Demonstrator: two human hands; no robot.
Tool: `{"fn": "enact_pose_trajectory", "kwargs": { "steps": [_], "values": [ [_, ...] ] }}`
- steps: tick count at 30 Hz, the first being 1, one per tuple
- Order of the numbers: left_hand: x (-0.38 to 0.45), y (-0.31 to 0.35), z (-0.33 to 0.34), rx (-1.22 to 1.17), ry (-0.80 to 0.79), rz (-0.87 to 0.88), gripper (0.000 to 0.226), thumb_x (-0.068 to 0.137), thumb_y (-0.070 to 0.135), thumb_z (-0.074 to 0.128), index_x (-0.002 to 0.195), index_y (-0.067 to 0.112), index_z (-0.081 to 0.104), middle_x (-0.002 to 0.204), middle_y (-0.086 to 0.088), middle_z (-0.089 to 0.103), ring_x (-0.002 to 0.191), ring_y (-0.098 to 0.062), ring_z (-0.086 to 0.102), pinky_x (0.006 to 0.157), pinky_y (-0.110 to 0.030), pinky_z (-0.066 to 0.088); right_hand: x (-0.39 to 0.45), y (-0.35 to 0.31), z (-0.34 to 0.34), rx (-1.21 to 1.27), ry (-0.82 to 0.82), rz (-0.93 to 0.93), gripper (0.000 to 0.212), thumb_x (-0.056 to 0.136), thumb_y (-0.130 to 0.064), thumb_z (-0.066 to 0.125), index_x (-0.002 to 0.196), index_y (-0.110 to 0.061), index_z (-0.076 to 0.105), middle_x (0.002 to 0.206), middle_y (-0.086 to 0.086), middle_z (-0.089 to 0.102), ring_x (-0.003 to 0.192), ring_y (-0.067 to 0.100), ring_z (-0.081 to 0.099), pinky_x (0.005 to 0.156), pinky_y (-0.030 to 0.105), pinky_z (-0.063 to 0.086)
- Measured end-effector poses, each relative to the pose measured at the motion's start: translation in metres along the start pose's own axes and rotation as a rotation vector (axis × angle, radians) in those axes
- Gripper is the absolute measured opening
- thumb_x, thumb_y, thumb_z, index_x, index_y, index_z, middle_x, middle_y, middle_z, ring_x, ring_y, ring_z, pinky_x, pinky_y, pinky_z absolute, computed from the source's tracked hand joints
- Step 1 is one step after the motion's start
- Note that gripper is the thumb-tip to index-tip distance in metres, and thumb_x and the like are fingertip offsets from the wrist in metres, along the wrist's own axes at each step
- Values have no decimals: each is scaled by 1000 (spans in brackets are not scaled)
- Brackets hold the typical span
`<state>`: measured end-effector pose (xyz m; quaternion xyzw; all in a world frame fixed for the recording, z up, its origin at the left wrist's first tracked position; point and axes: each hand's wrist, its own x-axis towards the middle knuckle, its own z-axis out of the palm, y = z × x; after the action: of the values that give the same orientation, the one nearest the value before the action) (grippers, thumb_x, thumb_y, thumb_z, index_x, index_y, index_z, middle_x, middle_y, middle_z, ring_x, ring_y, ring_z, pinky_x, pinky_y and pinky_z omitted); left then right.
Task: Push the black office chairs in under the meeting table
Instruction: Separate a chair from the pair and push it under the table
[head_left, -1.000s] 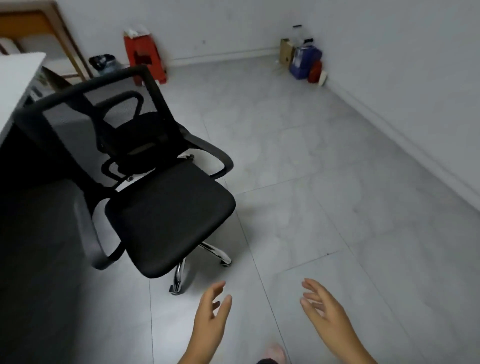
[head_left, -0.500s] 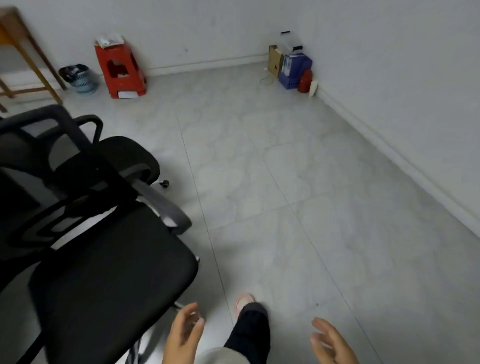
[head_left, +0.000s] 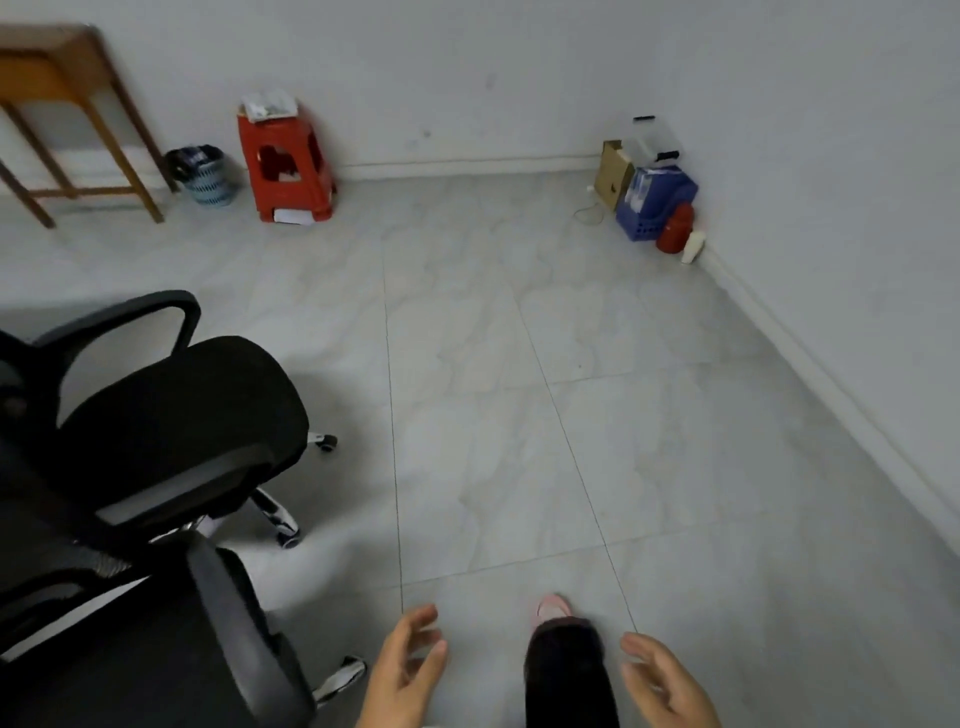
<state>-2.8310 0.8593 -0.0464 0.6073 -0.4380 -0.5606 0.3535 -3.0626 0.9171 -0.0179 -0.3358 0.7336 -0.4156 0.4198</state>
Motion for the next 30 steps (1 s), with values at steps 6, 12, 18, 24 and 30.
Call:
{"fn": "enact_pose_trajectory", "kwargs": {
  "steps": [6, 12, 18, 24, 30],
  "values": [
    [94, 47, 15, -128, 387, -47, 29, 81, -8, 56, 82, 22, 57, 94, -6, 64, 80, -9, 60, 74, -8, 44, 178, -74, 30, -162, -293, -68, 63, 74, 8, 63, 60, -54, 63, 82, -15, 70, 65, -12, 59, 60, -3, 40],
    [147, 87, -7, -287, 733, -70, 34, 85, -2, 55, 89, 32, 58, 103, -4, 61, 80, 10, 59, 68, 0, 42, 305, -180, 121, -339, -690, -228, 44, 79, 6, 59, 77, -37, 59, 88, 5, 66, 62, -15, 58, 59, 0, 40],
    [159, 80, -49, -424, 1111, -149, 26, 79, -7, 60, 85, 19, 60, 95, -7, 65, 72, 4, 62, 62, 1, 43, 317, -217, 253, -426, -960, -326, 49, 76, 10, 60, 75, -39, 64, 87, 8, 65, 59, -13, 58, 57, -2, 40],
    [170, 69, -151, -592, 1480, -105, 28, 82, 1, 59, 78, 29, 61, 84, 3, 65, 83, -23, 56, 60, -2, 42, 272, -231, 378, -547, -1144, -323, 21, 78, 7, 59, 92, -9, 58, 101, 18, 63, 60, -8, 58, 57, -1, 39],
    [162, 84, -213, -628, 1691, -82, 32, 86, -7, 50, 86, 25, 53, 92, -3, 59, 76, -2, 62, 64, -3, 44, 237, -286, 494, -647, -1443, -405, 20, 85, -1, 53, 102, -13, 52, 108, 11, 56, 89, 17, 52, 63, 9, 45]
  ]
}}
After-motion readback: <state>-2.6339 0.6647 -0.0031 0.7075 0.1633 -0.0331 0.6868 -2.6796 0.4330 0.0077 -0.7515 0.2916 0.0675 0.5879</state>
